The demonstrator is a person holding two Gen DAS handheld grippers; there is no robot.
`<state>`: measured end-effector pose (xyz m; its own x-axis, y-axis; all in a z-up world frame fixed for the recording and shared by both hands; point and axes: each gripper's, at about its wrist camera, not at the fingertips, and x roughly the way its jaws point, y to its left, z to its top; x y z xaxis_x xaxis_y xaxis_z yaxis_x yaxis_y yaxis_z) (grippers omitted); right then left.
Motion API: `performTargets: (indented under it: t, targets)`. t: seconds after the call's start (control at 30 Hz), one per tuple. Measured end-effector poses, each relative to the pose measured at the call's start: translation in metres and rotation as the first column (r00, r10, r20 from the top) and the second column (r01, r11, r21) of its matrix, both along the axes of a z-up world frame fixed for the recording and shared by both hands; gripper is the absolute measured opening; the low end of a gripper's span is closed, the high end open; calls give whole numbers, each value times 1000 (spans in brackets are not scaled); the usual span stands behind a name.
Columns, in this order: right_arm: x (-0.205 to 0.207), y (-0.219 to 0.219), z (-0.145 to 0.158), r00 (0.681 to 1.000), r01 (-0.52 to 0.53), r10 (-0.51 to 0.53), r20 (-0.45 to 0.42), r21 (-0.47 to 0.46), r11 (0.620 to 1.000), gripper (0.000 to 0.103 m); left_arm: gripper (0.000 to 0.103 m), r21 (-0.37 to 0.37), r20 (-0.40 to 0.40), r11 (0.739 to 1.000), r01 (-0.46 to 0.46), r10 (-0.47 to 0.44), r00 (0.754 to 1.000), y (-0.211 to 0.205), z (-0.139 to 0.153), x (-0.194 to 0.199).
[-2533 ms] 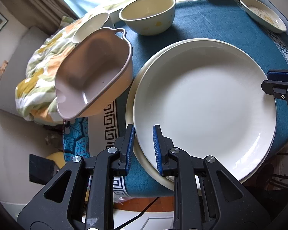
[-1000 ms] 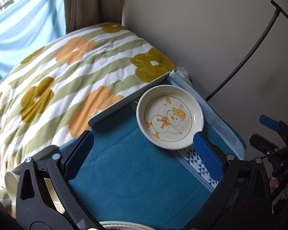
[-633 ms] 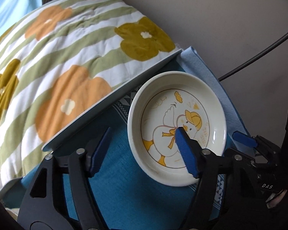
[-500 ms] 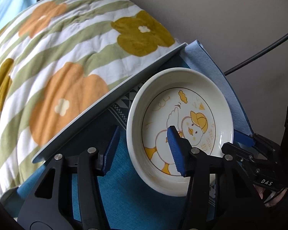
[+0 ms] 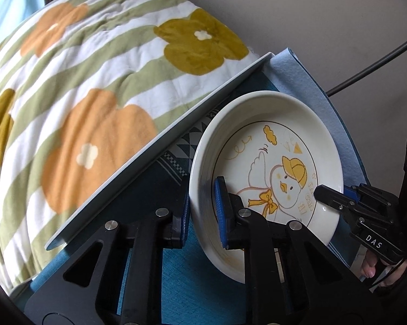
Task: Organize plates and bowls
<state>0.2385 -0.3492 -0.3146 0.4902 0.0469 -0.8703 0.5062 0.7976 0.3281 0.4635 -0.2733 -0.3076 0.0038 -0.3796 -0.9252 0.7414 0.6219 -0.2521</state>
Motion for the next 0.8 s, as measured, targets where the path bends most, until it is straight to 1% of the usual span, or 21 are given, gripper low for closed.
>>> performTargets:
  t: [0.07, 0.17, 0.3, 0.4, 0.53, 0.67, 0.8]
  targets:
    - [1, -1, 0, 1000, -5, 5, -1, 3, 1000, 17, 15, 10, 9, 1000, -1, 1, 1000, -1, 1, -1]
    - [-1, -1, 5, 1000, -14, 14, 8, -1, 1000, 17, 15, 2, 25, 1000, -7, 7, 1000, 1, 8, -4]
    - [-3, 0, 21, 999, -34, 35, 27, -24, 999, 17, 15, -26, 41, 999, -32, 33, 999, 9, 30, -11]
    - [-5, 6, 43, 996, -72, 75, 55, -55, 996, 17, 15, -43, 63, 997, -67, 70, 996, 22, 52, -19]
    - [-9, 19, 79, 985, -140, 149, 90, -101, 985, 17, 15, -68, 96, 990, -119, 126, 987, 47, 87, -36]
    - [-21, 36, 110, 968, -204, 218, 122, -114, 972, 17, 15, -103, 131, 979, -175, 187, 974, 80, 123, -63]
    - [-38, 67, 134, 946, -277, 294, 138, -130, 952, 17, 15, -116, 160, 965, -236, 252, 954, 121, 152, -98]
